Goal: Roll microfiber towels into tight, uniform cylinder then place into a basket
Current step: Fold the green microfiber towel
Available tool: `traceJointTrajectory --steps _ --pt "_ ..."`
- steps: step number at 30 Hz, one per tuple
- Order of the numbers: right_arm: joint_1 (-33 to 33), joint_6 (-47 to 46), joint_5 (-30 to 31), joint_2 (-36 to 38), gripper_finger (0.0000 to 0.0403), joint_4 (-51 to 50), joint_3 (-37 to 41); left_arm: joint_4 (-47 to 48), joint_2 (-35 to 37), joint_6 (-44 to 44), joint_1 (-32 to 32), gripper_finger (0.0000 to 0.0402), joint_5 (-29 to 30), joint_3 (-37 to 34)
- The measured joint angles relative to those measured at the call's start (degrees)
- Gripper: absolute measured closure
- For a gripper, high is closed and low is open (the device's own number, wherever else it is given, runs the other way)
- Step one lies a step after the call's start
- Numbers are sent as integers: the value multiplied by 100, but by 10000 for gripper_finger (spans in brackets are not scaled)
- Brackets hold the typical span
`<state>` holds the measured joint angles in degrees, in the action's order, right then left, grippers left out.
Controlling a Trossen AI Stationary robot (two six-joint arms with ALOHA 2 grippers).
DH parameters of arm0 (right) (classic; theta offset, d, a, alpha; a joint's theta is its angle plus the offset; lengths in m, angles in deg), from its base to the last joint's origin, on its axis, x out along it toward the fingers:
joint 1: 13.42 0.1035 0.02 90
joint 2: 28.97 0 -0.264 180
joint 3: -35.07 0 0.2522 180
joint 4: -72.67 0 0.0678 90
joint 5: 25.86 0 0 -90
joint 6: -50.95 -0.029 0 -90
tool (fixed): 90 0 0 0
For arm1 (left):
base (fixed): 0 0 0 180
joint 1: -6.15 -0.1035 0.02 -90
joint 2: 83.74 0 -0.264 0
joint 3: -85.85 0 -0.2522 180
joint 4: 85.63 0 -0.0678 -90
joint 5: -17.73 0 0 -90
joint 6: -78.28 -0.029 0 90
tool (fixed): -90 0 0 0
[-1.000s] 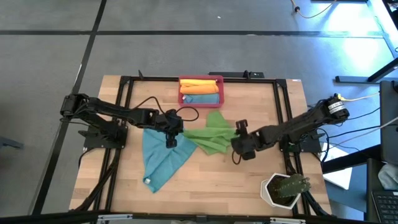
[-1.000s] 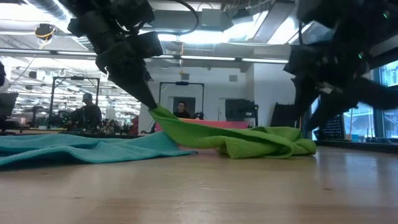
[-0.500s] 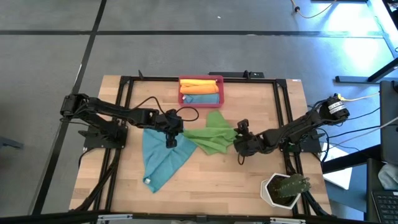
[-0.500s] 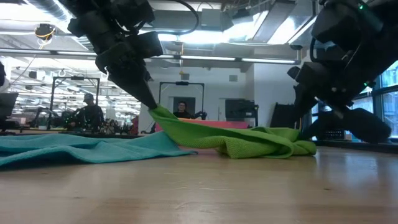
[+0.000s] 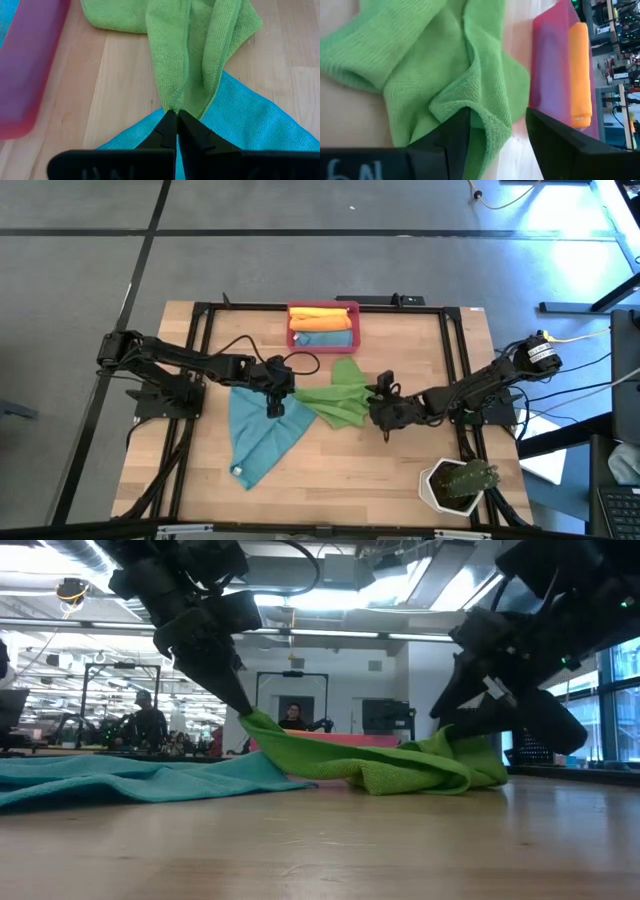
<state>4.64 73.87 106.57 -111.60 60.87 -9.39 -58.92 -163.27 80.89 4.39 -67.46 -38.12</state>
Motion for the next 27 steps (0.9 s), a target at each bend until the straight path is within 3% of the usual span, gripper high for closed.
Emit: traceJointTrajectory --steps 8,14,27 --pt "-246 44 -8 0 210 -476 0 0 0 0 0 402 1 0" --pt "-253 467 -786 -72 210 -204 0 0 0 -17 0 402 1 0" --pt "-482 398 -462 -170 219 814 -2 0 0 -17 2 402 -1 0"
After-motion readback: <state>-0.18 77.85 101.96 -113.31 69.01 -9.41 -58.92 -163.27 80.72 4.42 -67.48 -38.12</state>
